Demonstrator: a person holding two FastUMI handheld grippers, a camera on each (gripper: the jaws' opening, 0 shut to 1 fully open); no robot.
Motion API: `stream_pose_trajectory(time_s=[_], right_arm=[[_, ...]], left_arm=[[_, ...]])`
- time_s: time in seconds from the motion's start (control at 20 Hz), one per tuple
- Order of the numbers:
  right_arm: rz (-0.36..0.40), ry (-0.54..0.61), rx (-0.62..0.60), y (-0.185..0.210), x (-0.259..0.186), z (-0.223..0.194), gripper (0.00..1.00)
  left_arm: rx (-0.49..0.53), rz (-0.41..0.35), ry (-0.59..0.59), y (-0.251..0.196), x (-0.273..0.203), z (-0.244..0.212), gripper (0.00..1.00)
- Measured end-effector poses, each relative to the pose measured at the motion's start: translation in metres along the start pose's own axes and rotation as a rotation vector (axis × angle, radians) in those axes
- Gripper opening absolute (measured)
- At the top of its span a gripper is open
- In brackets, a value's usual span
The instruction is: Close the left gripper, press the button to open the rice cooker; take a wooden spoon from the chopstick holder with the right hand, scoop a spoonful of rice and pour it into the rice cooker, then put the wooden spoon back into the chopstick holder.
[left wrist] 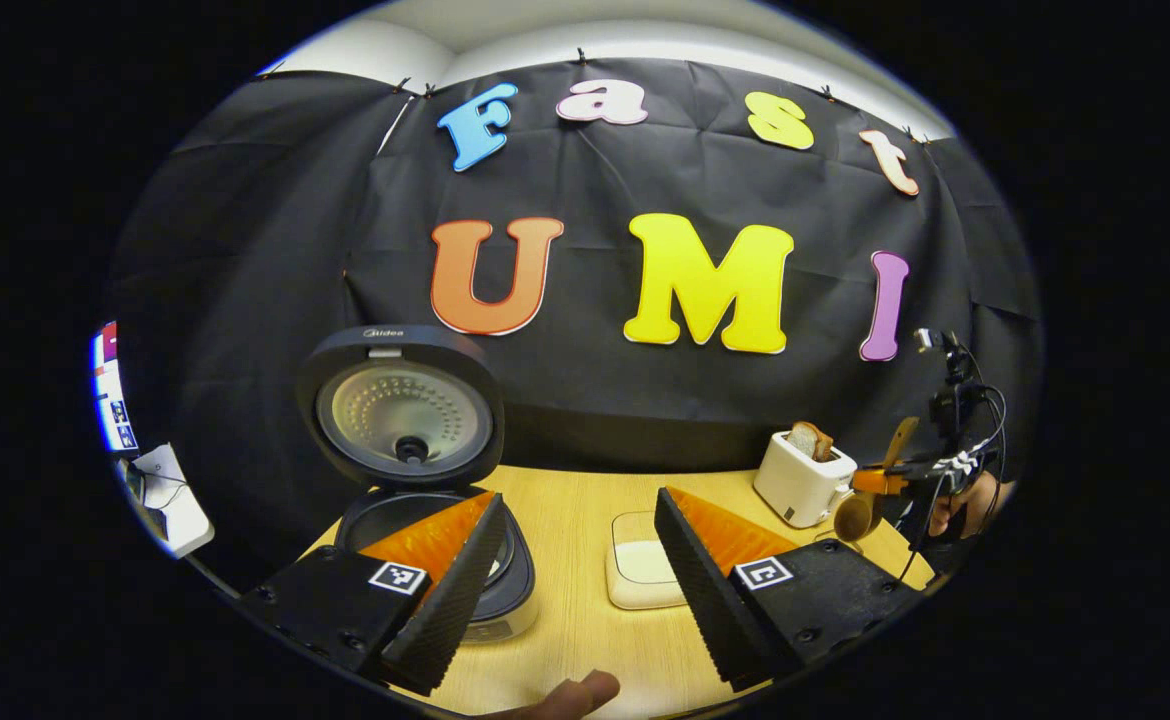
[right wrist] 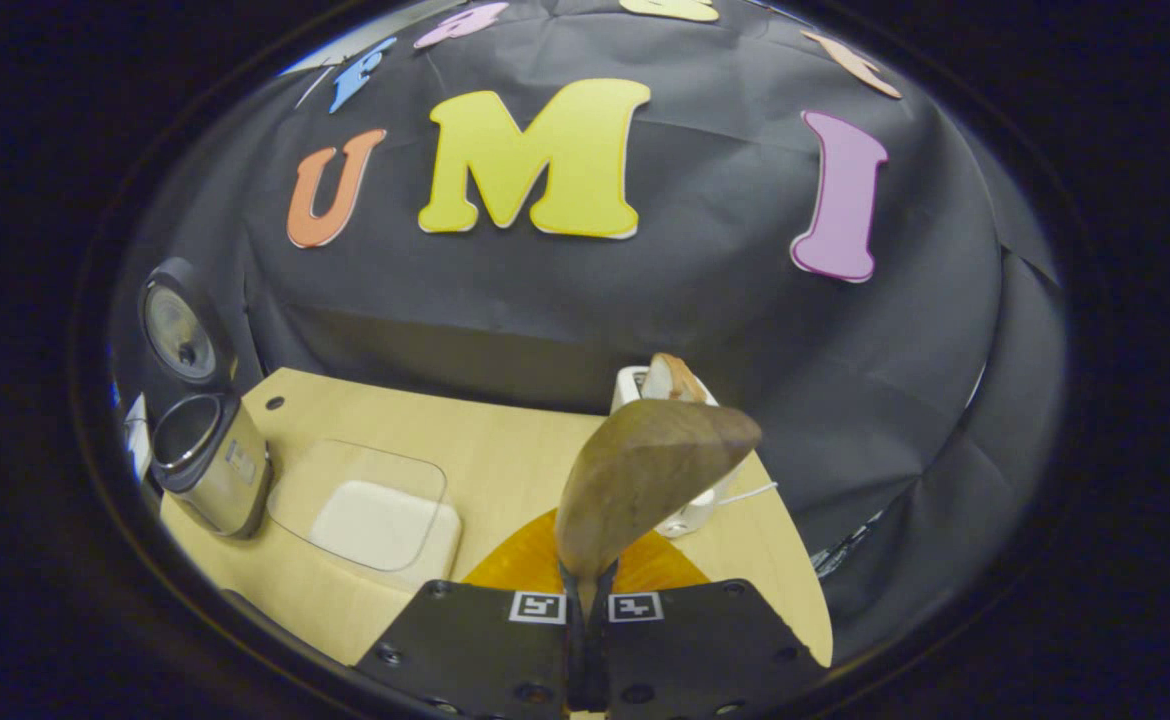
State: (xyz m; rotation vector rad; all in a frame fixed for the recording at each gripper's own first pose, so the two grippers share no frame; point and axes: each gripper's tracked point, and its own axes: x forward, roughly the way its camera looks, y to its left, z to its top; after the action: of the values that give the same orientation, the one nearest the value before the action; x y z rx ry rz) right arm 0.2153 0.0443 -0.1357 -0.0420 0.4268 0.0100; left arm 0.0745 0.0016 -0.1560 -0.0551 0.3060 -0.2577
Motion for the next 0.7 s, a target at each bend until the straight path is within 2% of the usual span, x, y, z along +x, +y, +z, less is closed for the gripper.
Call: stream_pose_trajectory(time_s=[0.15, 0.35, 0.5, 0.7], right_arm=[[0.055, -0.031, -0.001, 0.047, 0.003, 0.020, 0.01], [0.104, -0.020, -0.004, 0.109, 0.028, 0.023, 0.00], [0.141, -0.003, 0.009, 0.153, 0.051, 0.021, 0.01], [0.148, 0.021, 0.000, 0.191, 0.080, 0.010, 0.01]], left_arm=[[-0.023, 0.023, 0.029, 0.022, 0.005, -0.010, 0.96], [0.003, 0.059, 0.026, 0.051, 0.011, -0.015, 0.96], [0.023, 0.058, 0.015, 0.061, 0.011, -0.017, 0.96], [0.021, 0.020, 0.001, 0.064, 0.010, -0.017, 0.96]])
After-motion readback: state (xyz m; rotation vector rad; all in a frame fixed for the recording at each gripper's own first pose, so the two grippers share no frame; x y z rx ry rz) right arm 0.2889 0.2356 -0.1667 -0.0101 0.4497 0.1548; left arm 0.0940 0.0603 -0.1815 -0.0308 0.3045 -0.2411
